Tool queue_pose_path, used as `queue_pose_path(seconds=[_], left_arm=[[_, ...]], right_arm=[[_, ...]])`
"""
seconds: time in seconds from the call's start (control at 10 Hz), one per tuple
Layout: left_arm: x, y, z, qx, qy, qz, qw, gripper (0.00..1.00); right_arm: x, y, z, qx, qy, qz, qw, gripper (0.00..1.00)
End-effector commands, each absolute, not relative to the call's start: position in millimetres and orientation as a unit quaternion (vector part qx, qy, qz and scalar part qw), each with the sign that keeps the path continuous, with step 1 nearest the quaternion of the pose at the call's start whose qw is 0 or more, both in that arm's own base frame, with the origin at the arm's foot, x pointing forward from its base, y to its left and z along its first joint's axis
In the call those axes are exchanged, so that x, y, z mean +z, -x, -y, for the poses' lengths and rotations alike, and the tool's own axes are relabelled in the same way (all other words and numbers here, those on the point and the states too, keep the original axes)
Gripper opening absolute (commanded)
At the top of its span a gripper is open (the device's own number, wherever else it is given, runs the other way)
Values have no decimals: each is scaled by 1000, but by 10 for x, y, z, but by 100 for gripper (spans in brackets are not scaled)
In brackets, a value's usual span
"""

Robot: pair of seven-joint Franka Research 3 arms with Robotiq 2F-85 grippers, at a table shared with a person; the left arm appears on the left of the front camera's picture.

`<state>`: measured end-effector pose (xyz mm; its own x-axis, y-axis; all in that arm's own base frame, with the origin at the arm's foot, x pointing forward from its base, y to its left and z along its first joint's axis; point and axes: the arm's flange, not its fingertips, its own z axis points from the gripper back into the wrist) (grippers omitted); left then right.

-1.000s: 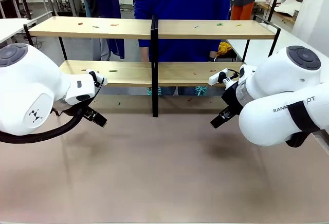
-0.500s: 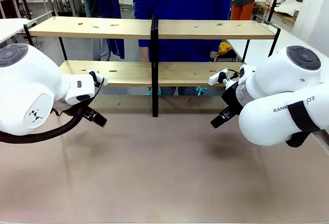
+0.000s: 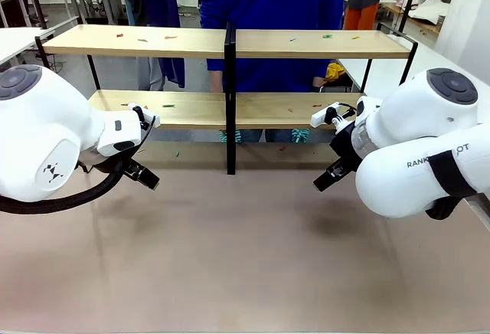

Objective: Clean the shelves.
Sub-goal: Pick up the Duster when the human hands it over.

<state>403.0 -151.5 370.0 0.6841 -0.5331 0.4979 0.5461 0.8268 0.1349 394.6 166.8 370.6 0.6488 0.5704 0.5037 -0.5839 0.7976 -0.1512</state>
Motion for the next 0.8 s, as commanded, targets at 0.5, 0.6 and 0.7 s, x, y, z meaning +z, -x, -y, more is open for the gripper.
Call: queue_pose_path(seconds=[0.5,0.6,0.7], left_arm=[[4935,-2743,991,-339,42,385,857,100],[5104,-2427,880,-339,38,422,840,100],[5220,-2152,788,-336,28,452,826,100]], right_arm=[[4991,-2952,-1311,320,-36,344,882,100],[5260,-2688,-1231,330,-26,379,864,100],[5436,-2471,-1169,339,-15,402,850,100]])
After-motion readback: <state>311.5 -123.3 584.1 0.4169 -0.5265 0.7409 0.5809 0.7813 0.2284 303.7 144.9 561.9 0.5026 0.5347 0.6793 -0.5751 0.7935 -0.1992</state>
